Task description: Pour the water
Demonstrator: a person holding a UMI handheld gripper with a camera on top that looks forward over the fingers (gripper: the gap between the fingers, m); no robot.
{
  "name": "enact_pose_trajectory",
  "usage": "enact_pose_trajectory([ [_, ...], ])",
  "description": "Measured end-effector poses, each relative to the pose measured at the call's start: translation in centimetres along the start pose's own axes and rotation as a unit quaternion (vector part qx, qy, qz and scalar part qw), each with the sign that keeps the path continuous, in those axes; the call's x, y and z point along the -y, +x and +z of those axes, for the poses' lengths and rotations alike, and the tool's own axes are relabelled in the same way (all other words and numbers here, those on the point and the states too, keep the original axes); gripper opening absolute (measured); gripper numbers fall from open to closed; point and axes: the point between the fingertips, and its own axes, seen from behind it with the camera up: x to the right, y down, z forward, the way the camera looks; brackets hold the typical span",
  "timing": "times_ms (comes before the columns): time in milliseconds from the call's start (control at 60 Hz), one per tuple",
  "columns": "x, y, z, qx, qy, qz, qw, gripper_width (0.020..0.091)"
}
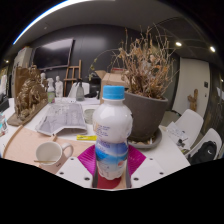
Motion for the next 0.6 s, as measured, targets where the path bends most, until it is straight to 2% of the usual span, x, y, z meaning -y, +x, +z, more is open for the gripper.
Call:
enact_pose_trajectory([
  [150, -2.7, -0.7, 1.3, 0.021, -0.011, 0.017, 1.0, 0.0379],
  [183, -2.4, -0.8, 1.2, 0.021, 0.003, 0.02, 1.0, 0.0384],
  [267, -2.5, -0.8, 1.2, 0.021, 0.008, 0.024, 0.999, 0.0411],
  [400, -2.8, -0.6, 0.9, 0.024, 0.0, 0.028, 0.999, 0.0544],
  [417, -3.0, -0.5, 0.8, 0.022, -0.007, 0.027, 0.999, 0.0594],
  [483, -3.2, -0.4, 0.2, 0.02, -0.022, 0.027, 0.999, 0.0876],
  [517, -3.0, -0.4, -0.3, 0.018, -0.025, 0.03, 0.999, 0.0829],
  [533, -2.9, -0.3, -0.7, 0.017, -0.027, 0.031, 0.999, 0.0827],
  [600, -2.3, -0.3, -2.7, 0.011, -0.037, 0.035, 0.999, 0.0867],
])
